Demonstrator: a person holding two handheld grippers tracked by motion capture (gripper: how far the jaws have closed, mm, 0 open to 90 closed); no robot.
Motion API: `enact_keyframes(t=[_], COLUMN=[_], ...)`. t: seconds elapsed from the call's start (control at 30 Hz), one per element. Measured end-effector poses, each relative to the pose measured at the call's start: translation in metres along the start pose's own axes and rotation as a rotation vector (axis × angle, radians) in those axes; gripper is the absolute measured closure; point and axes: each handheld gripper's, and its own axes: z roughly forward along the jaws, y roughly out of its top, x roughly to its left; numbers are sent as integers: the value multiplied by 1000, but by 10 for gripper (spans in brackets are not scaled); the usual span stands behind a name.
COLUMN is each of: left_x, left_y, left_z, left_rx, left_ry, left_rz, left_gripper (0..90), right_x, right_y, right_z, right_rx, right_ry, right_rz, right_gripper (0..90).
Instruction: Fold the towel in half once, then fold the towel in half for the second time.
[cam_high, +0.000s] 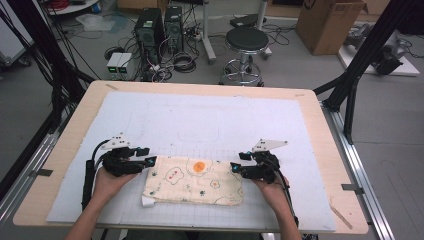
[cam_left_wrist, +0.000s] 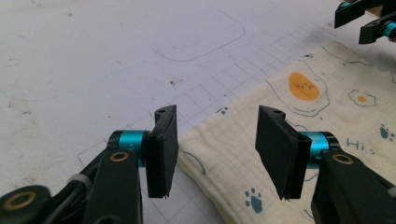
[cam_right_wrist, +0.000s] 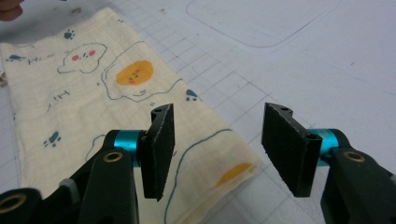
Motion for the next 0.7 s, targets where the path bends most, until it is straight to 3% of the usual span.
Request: enact_keyframes(t=[0.37,0.6,0.7], left_x=[3,5,7], left_y=[-1,-2,-2], left_z=[3,7,9], left_rx=[15,38,36], left_ry=[16,61,79], left_rz=[-10,-12,-37], left_gripper=[469,477,489], right_x=[1,0,1], right_y=[0,-1,-1], right_z=[1,0,-1], right_rx=[27,30,35], right_ry=[-10,-25,-37], right_rz=[-4,2,3], right_gripper=[445,444,445])
